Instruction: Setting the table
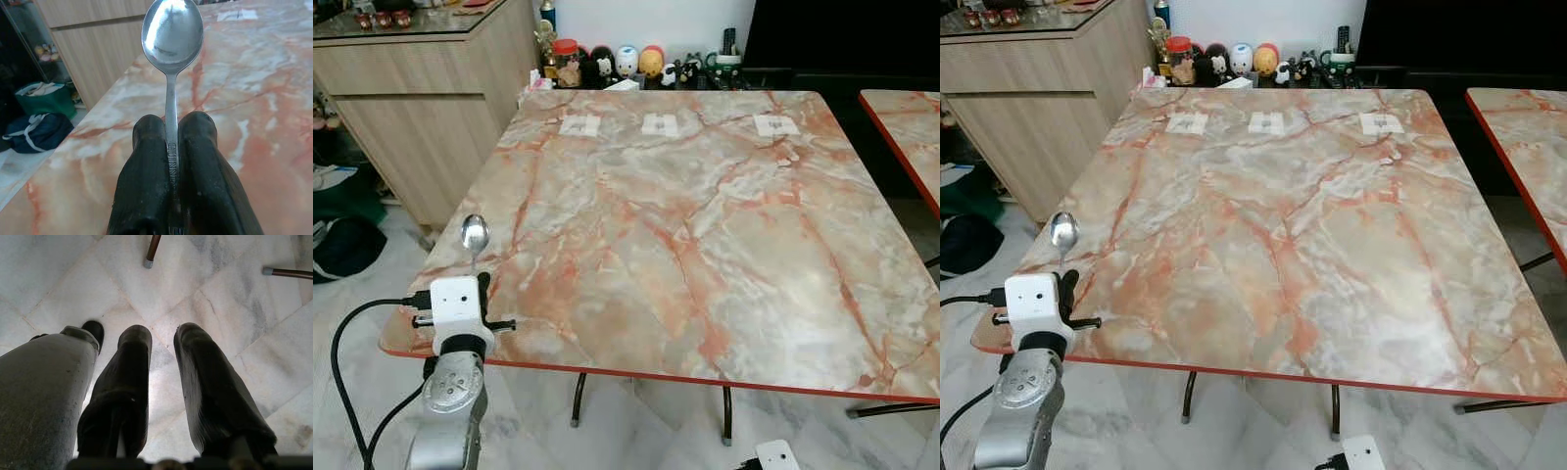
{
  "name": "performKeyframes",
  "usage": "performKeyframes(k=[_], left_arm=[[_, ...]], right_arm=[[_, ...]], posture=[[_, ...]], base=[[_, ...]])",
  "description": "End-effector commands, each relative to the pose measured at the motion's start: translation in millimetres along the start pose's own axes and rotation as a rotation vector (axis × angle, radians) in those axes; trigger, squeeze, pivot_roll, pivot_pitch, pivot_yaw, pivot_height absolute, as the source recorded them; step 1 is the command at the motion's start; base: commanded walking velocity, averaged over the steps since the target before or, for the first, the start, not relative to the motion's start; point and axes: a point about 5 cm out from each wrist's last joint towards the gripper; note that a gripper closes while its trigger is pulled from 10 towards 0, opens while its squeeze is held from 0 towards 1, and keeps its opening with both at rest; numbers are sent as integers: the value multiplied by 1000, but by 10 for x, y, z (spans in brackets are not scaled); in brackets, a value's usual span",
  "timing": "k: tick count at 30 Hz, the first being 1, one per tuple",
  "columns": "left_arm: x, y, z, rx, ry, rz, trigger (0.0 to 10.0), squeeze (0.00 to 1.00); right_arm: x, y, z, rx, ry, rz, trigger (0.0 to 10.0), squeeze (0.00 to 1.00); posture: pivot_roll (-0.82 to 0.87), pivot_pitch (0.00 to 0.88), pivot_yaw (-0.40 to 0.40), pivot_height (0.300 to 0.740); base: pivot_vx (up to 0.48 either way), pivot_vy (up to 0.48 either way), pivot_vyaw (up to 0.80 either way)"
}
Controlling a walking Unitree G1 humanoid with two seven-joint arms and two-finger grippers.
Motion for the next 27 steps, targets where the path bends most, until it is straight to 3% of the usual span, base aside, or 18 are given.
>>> performKeyframes(k=[1, 10, 15, 27], left_arm=[[16, 55, 33, 6, -7, 29, 10000, 0], [32, 76, 14, 0, 5, 44, 10000, 0], [43, 91, 12, -5, 8, 48, 10000, 0], [72, 114, 24, -14, 6, 54, 10000, 0]], right_arm=[[-5, -37, 5, 2, 0, -12, 10000, 0], [-7, -48, 7, 26, -8, -16, 10000, 0], [-7, -49, 6, 28, -6, -18, 10000, 0], [-6, -35, -6, 23, -2, -9, 10000, 0]], posture=[[-1, 37, 5, 740], [0, 38, 5, 740], [0, 38, 5, 740], [-2, 35, 9, 740]], base=[[0, -480, 0], [0, -480, 0], [0, -480, -743], [0, -476, 0]])
Point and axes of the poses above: a point about 5 cm out from each wrist's last joint towards the gripper, its own x axis pointing out of the wrist towards the gripper, its own y axis along the axis of the wrist's last joint, z = x × y, and after that the axes turned 9 degrees about x, right-handed
